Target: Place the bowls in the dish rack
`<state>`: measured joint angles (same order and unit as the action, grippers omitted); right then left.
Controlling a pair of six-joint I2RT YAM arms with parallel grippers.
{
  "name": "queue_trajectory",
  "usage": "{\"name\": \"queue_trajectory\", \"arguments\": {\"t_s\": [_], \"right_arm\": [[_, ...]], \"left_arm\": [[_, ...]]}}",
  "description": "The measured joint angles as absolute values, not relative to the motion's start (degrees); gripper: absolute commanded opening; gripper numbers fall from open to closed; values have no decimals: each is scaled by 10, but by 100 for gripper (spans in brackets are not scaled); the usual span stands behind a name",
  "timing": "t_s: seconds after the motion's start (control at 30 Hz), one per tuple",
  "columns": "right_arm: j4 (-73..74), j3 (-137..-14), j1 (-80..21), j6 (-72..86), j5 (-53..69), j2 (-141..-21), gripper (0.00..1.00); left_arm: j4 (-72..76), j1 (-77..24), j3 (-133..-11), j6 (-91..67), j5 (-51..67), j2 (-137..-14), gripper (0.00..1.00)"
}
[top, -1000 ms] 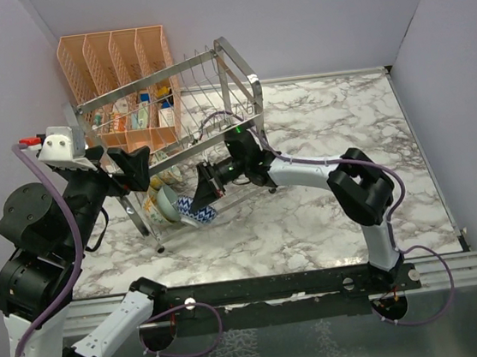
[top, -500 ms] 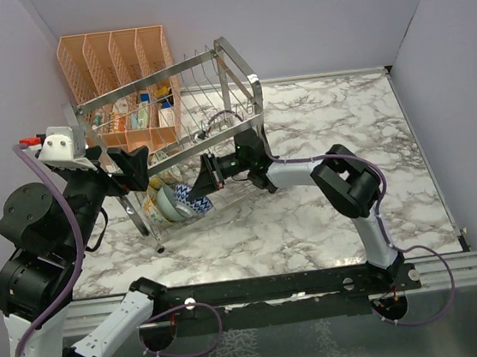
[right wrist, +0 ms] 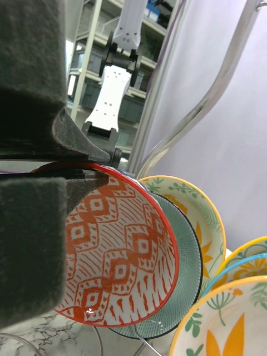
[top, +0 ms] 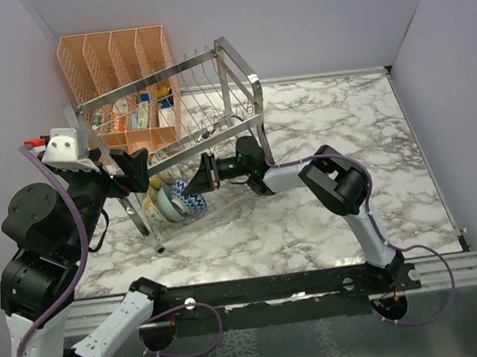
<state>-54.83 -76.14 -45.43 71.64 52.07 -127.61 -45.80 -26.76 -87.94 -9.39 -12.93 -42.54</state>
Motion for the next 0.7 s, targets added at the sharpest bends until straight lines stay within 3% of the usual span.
{"name": "queue_trajectory", "arguments": {"t_s": [0.53, 0.63, 0.7], "right_arm": [[-658, -762, -455, 833, 466, -1342, 1], [-657, -762, -454, 839, 463, -1342, 10], [-656, -762, -454, 840, 460, -1342, 23]], "left_arm": [[-462, -268, -880, -88, -133, -424, 99], [-465, -268, -880, -88, -134, -424, 99], [-466, -268, -880, -88, -134, -424, 99]]}}
